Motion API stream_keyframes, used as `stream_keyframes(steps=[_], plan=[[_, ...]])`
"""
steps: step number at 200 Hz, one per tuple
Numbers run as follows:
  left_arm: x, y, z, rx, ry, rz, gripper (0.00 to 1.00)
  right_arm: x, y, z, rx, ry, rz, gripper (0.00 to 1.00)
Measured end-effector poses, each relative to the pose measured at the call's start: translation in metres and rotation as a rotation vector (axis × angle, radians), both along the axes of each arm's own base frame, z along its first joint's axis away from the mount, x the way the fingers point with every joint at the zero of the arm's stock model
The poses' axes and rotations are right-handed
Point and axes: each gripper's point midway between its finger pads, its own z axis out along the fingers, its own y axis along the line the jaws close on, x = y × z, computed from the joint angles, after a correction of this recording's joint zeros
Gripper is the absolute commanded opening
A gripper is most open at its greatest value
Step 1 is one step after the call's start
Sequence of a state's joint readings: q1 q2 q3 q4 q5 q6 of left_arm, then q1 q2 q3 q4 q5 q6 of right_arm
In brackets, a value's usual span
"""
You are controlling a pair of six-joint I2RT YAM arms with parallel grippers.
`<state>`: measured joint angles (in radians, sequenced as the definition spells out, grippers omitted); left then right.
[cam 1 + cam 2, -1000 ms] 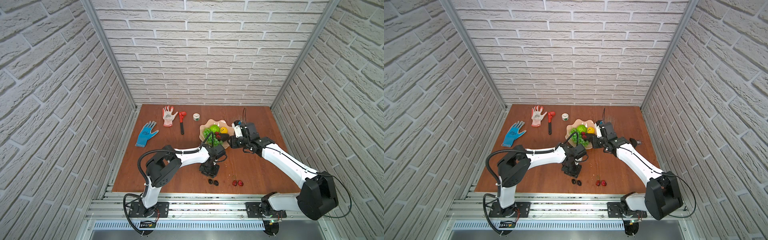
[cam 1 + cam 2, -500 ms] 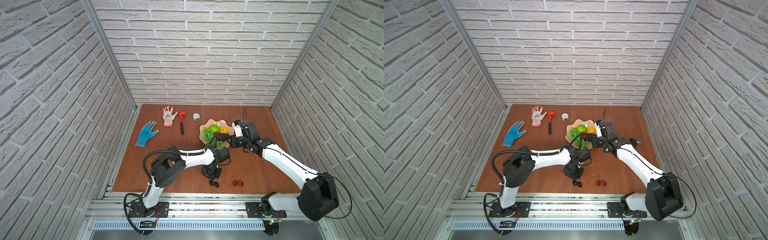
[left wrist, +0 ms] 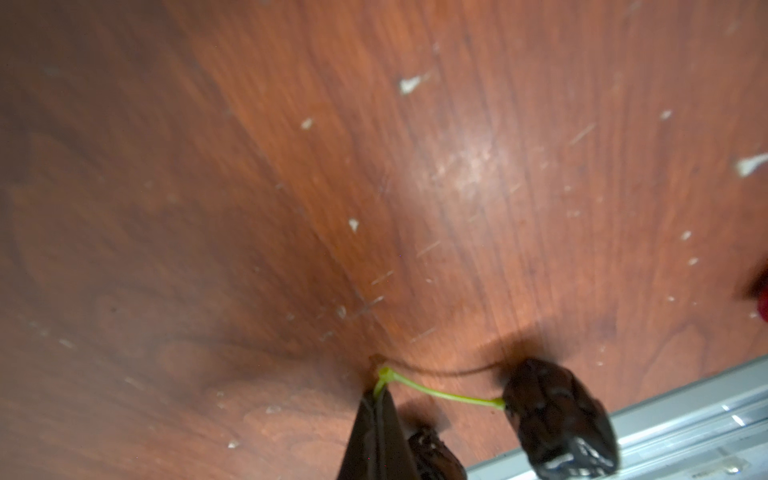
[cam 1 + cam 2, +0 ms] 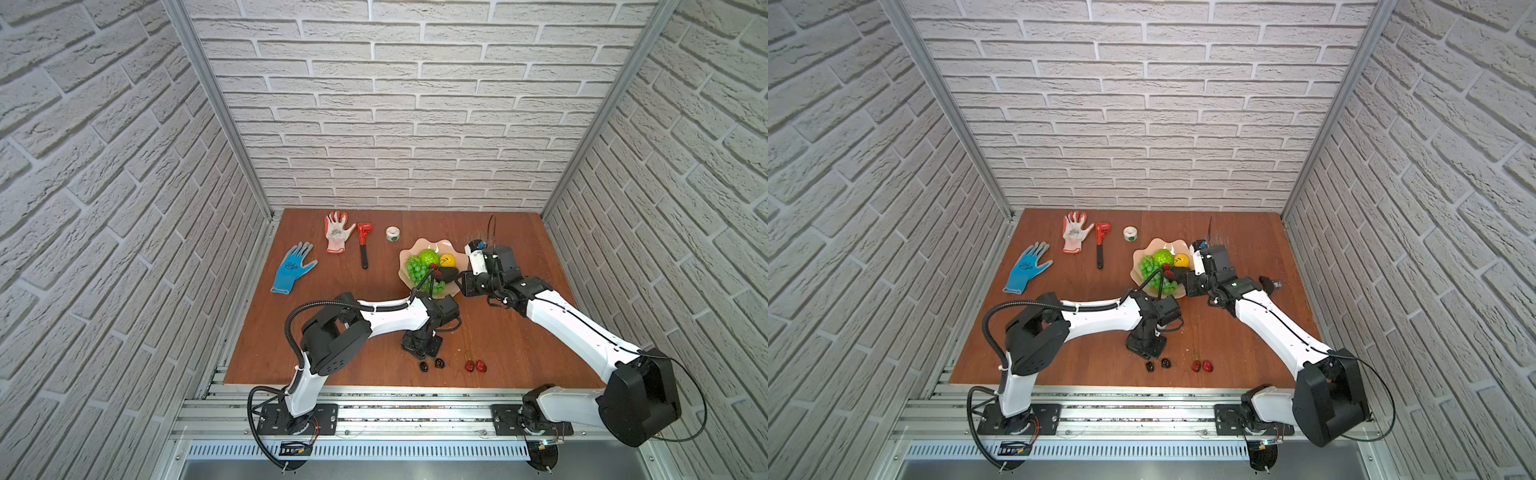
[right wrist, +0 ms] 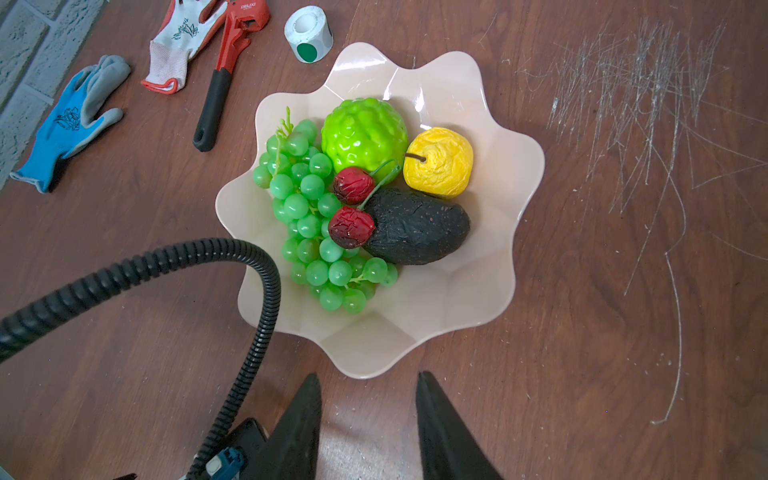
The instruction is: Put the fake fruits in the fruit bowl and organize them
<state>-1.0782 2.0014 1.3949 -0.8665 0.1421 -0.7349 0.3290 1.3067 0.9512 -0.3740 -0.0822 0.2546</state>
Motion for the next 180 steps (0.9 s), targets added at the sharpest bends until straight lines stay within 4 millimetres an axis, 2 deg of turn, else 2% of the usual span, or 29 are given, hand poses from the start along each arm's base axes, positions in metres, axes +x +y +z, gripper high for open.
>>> stream_keyframes(steps=[44,125,180], plan=[[0.012,0.008,0.011,-0.031,-0.041,0.039,0.00,0.000,0.000,-0.001,0.000,-0.001,0.000,0.40],[0.036,0.012,0.056,-0.152,-0.146,0.105,0.00,0.000,0.000,-0.001,0.001,-0.001,-0.001,0.40],[0.065,0.014,0.092,-0.250,-0.241,0.152,0.00,0.001,-0.002,-0.001,-0.006,-0.003,-0.008,0.40]])
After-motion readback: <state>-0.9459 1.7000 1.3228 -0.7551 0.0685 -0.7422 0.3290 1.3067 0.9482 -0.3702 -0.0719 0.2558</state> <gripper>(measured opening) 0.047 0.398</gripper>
